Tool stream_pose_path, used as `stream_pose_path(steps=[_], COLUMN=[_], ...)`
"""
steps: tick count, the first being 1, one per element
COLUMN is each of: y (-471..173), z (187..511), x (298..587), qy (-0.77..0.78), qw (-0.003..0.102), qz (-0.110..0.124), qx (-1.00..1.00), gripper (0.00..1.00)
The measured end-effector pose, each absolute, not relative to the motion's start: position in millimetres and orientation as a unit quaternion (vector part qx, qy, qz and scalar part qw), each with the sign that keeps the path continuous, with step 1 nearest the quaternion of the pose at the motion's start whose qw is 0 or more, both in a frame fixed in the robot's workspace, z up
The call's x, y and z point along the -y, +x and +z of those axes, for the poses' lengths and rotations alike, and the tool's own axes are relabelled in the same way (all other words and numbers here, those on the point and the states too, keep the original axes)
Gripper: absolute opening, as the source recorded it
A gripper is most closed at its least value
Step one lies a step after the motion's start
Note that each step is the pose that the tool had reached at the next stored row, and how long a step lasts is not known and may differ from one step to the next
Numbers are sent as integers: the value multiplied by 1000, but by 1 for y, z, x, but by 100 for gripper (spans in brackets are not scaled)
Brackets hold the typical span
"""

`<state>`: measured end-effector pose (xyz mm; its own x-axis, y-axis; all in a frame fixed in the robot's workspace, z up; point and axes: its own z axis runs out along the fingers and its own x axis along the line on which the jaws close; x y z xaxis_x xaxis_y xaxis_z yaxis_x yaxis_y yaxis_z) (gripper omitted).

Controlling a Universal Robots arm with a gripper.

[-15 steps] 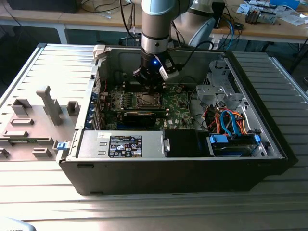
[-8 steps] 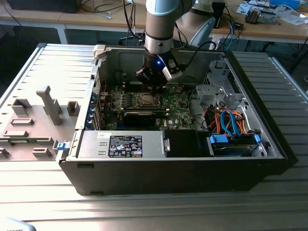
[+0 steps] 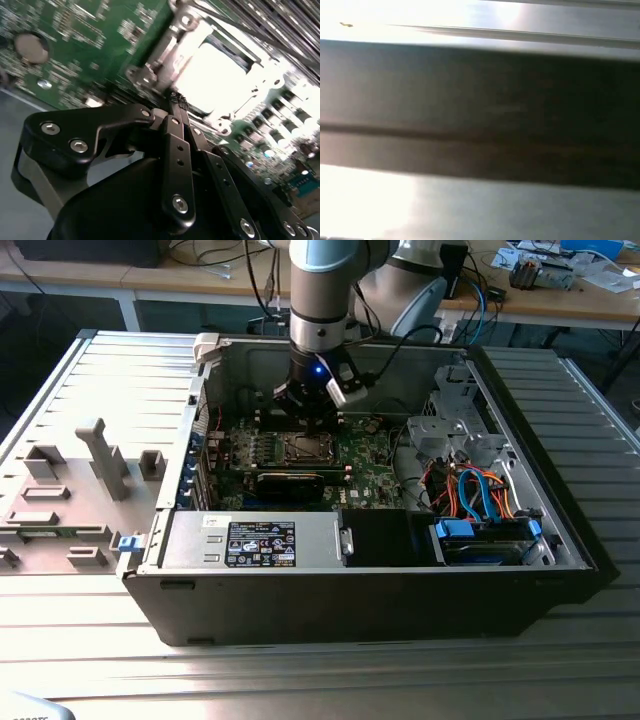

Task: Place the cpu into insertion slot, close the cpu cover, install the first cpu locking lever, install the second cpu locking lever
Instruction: 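Install the first cpu locking lever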

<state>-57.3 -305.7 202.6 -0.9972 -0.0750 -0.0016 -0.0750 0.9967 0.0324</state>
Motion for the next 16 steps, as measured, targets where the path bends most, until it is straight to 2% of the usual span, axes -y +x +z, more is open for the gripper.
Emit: stream_pose_path(steps=[16], y=[-64], z=[203], x=[298], qy=[-40], qw=[1], qz=[16], qx=[-999], gripper=[11])
